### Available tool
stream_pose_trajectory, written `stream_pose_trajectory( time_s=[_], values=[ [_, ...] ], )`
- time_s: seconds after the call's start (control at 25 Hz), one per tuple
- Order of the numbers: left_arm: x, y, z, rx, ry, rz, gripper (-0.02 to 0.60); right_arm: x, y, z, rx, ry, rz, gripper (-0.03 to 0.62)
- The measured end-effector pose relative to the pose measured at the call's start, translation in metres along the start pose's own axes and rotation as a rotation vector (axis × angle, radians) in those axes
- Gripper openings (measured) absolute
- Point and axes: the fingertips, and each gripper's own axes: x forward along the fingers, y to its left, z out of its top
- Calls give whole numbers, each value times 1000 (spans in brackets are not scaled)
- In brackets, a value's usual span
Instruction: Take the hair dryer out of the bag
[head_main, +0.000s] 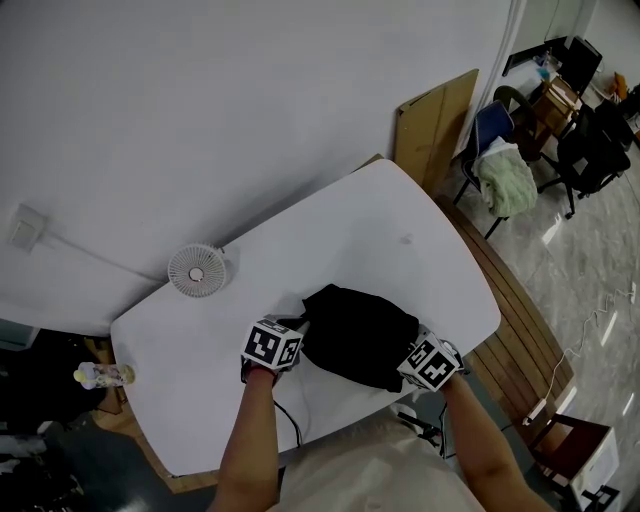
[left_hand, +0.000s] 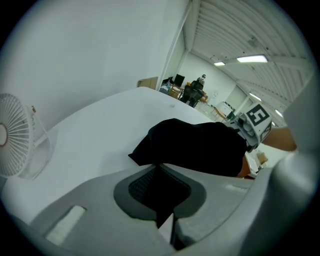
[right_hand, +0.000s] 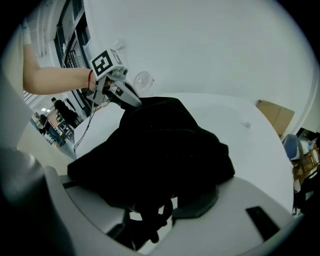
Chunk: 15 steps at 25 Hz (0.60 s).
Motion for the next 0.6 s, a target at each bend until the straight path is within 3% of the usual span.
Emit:
stream_pose_trajectory(
  time_s=[0.4,0.6],
  values=[
    [-68,42,-19,-319,-133,171,17,-14,10,29,-28,-59,-1,201],
    [-111,60,-31,-479,-290,262,17,-16,11,47,-42,-64,-14,202]
  ],
)
